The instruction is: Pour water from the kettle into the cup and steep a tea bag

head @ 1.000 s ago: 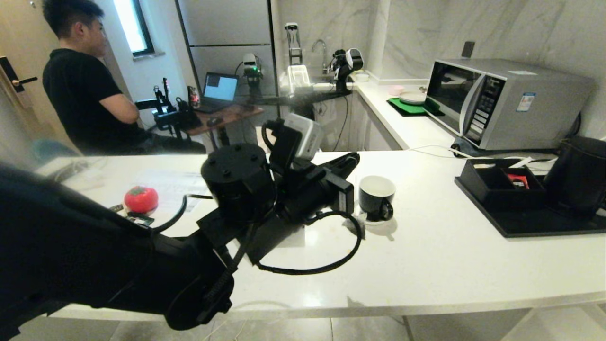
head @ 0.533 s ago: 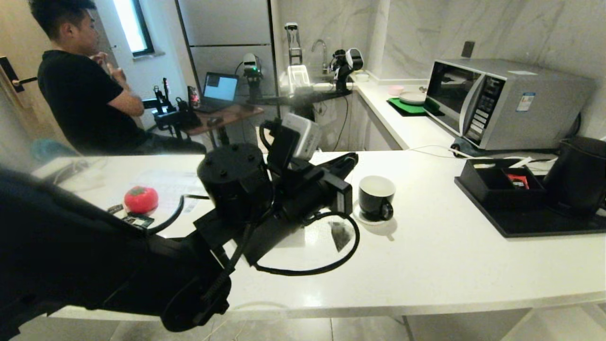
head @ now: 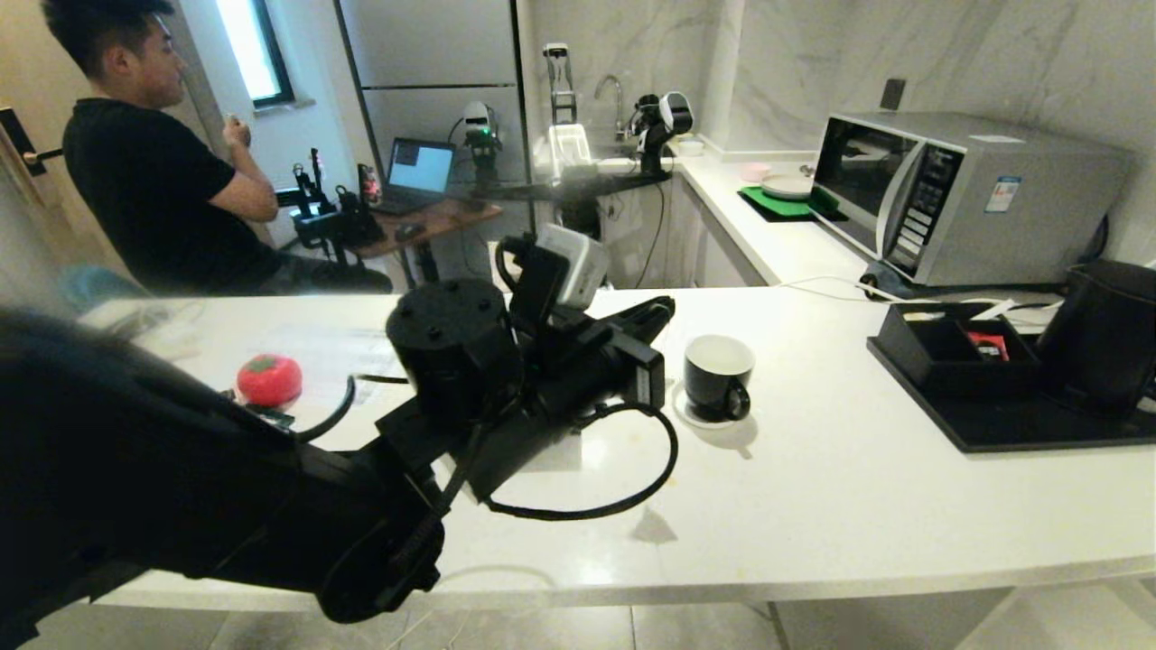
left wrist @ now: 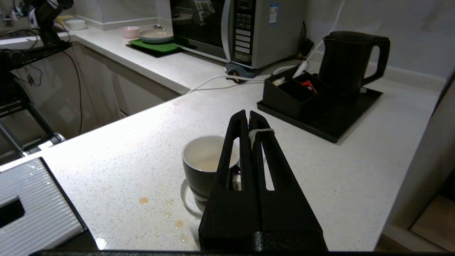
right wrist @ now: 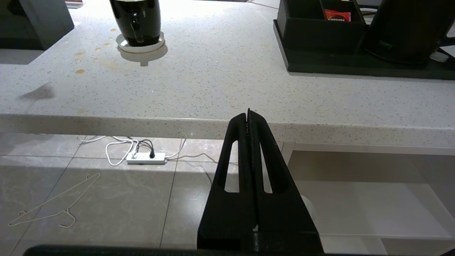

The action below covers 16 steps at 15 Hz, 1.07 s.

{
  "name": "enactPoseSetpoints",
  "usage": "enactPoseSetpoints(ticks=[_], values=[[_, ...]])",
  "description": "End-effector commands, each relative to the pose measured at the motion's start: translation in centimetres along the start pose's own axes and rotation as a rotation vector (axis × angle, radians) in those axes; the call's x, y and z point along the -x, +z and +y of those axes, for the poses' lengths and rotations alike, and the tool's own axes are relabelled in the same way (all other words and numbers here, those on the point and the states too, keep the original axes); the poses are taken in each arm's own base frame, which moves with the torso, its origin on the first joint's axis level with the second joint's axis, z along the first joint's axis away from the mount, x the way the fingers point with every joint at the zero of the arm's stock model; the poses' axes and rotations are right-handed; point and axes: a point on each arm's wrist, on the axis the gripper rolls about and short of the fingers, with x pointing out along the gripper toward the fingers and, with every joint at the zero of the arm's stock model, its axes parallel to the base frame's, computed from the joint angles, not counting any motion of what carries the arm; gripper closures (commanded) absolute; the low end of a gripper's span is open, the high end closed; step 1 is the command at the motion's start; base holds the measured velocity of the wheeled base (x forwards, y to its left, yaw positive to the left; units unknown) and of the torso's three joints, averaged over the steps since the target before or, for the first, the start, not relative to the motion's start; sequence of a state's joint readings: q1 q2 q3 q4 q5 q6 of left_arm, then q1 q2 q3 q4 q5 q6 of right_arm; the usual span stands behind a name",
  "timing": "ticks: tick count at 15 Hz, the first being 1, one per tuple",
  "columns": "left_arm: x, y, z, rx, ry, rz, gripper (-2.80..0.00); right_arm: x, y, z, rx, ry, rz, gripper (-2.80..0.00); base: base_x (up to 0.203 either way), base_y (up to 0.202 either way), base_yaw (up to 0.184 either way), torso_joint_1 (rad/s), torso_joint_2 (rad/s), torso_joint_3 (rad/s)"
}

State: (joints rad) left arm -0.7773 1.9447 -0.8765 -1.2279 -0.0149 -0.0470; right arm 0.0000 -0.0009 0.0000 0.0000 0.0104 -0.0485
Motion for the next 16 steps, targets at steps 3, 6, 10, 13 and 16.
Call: enactPoseSetpoints(ticks=[3,6,10,13,16], values=[[-2.0,0.4,0.7,-0.002,0.014,-0.055,0.0,0.0,0.0,0.0,0.002,0.0,0.002,0.0,0.0,0.0,0.0,0.0,0.0,0.0],[-3.3,0.6,1.7,-0.007,0.033,-0.091,0.0,0.0,0.0,0.0,0.001,0.0,0.002,0.0,0.0,0.0,0.0,0.0,0.0,0.0],[-5.3,0.8,2.4,-0.009,0.044,-0.135,0.0,0.0,0.0,0.0,0.001,0.0,0.003,0.0,0.0,0.0,0.0,0.0,0.0,0.0],[-6.2,0.4,2.8,-0.01,0.053,-0.142,0.0,0.0,0.0,0.0,0.001,0.0,0.003,0.0,0.0,0.0,0.0,0.0,0.0,0.0],[-7.3,0.6,2.9,-0.011,0.045,-0.141,0.0,0.0,0.0,0.0,0.002,0.0,0.002,0.0,0.0,0.0,0.0,0.0,0.0,0.0]])
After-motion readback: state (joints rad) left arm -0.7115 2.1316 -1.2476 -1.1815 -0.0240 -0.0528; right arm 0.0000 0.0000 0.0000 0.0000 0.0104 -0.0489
